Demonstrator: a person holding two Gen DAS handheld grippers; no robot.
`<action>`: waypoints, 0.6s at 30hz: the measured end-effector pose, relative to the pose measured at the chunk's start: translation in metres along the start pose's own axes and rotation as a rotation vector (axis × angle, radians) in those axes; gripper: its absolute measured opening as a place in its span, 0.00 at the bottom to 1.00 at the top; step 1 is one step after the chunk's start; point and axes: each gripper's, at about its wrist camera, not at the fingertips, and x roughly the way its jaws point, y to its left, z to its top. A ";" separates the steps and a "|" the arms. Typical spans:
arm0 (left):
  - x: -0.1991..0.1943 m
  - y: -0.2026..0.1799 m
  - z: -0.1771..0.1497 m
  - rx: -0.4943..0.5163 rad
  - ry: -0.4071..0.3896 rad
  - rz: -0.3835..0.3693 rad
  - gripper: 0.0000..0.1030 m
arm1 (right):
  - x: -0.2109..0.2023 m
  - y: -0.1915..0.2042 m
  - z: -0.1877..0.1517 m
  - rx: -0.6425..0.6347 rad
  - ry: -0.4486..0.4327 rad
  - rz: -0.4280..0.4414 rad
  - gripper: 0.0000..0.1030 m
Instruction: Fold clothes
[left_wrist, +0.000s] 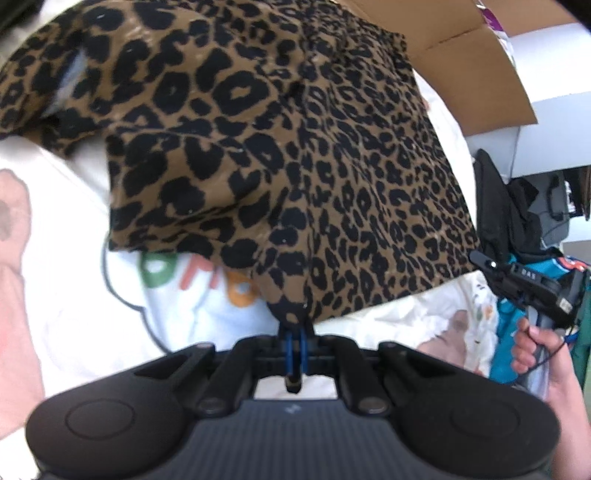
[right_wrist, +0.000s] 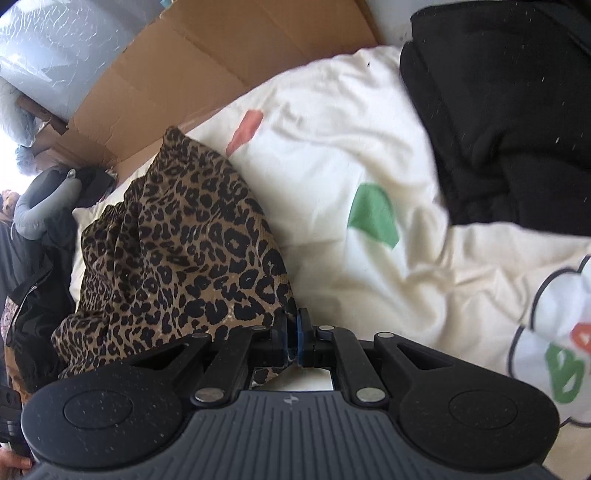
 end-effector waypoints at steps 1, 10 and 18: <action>0.001 0.000 -0.001 -0.004 0.005 -0.010 0.04 | -0.001 0.000 0.002 -0.002 -0.004 -0.006 0.02; 0.014 0.000 -0.006 -0.020 0.040 -0.069 0.04 | -0.018 0.002 0.011 -0.010 -0.049 -0.037 0.02; 0.017 0.016 -0.021 -0.051 0.051 -0.131 0.04 | -0.035 0.004 0.028 -0.017 -0.093 -0.055 0.02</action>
